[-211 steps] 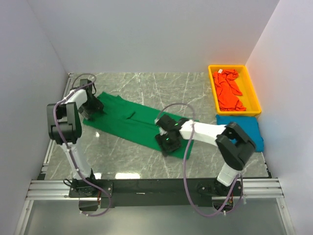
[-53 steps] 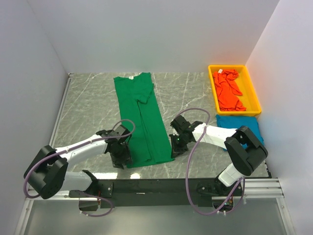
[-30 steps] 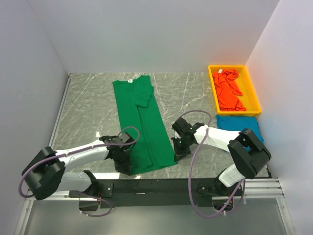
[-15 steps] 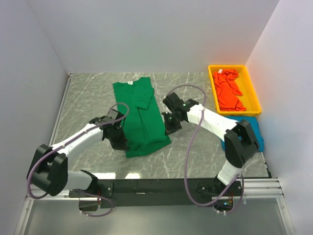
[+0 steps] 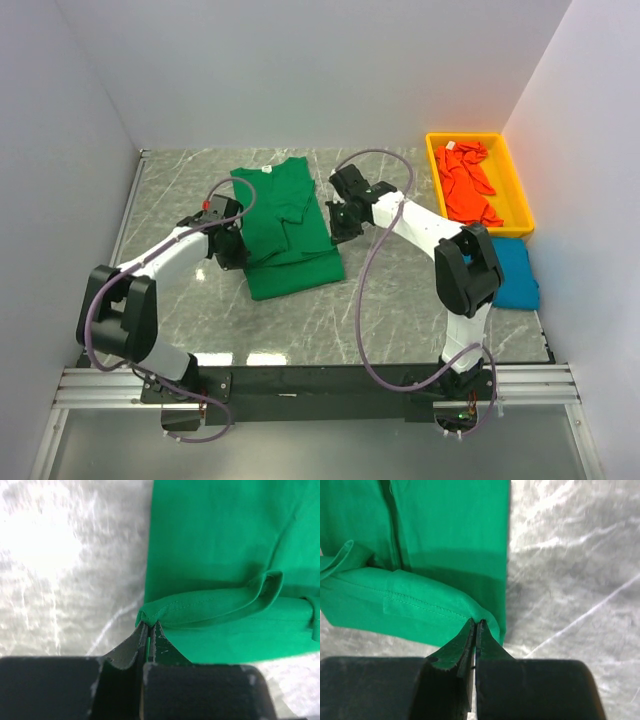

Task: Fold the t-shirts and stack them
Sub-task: Fold the tshirt

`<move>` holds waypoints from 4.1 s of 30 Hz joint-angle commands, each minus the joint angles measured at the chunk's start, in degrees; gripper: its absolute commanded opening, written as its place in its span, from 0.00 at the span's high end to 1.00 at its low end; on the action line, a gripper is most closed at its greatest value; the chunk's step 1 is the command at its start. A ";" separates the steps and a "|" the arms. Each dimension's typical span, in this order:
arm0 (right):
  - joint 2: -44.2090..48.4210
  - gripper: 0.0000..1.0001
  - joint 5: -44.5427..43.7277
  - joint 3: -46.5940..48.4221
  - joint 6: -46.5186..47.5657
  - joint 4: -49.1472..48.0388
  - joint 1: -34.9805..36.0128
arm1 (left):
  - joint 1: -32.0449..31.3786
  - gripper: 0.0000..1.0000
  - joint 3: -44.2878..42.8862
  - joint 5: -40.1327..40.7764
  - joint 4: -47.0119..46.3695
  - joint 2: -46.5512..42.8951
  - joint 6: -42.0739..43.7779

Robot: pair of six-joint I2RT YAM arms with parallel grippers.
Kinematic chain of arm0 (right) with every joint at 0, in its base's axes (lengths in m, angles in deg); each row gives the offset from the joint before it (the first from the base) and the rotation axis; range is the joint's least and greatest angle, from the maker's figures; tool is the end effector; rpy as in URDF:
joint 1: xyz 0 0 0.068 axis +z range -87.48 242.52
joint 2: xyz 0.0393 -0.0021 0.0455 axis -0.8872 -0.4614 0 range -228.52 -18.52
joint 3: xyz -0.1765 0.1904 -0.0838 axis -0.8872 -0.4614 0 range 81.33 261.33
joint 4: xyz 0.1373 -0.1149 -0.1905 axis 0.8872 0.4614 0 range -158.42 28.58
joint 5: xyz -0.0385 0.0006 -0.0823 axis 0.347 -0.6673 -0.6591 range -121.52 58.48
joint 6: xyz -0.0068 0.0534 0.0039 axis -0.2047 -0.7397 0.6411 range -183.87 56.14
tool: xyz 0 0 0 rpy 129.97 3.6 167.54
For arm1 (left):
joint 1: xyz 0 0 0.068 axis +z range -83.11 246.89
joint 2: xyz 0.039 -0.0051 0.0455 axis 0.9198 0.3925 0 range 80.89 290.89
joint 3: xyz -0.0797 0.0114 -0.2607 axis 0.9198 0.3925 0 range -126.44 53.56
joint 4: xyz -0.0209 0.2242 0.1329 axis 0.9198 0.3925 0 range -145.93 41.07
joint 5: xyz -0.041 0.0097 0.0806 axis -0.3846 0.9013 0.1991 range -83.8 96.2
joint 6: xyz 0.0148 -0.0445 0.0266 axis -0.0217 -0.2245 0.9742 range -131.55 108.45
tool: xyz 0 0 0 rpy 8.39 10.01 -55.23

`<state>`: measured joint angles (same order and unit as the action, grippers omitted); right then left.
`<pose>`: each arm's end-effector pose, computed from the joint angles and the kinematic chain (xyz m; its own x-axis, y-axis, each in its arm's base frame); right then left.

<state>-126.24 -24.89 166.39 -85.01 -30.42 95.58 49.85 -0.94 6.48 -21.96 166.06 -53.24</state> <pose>0.3356 0.2234 0.2306 -0.8940 -0.1543 -0.4207 -0.2861 0.9192 0.2707 0.2735 -0.0838 0.2042 -0.8388 -0.4385 -0.3227 -0.3573 0.8905 -0.2816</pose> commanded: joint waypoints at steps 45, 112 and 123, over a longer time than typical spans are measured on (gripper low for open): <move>-7.17 0.66 -2.68 9.52 2.69 -10.48 -3.18 | 2.89 0.37 -10.28 7.72 -7.35 6.96 1.62; -5.11 0.61 31.33 -11.06 -7.59 -41.60 -4.32 | -3.18 0.72 5.56 1.48 -19.73 -1.96 -5.25; -18.05 0.61 34.50 -5.07 -12.86 -44.50 -11.25 | 4.90 0.76 -2.54 0.61 -20.89 13.97 -5.68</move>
<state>-143.03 8.18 159.20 -95.55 -71.62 86.32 52.98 -1.56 8.16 -41.69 179.04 -59.03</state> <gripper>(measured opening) 0.386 0.236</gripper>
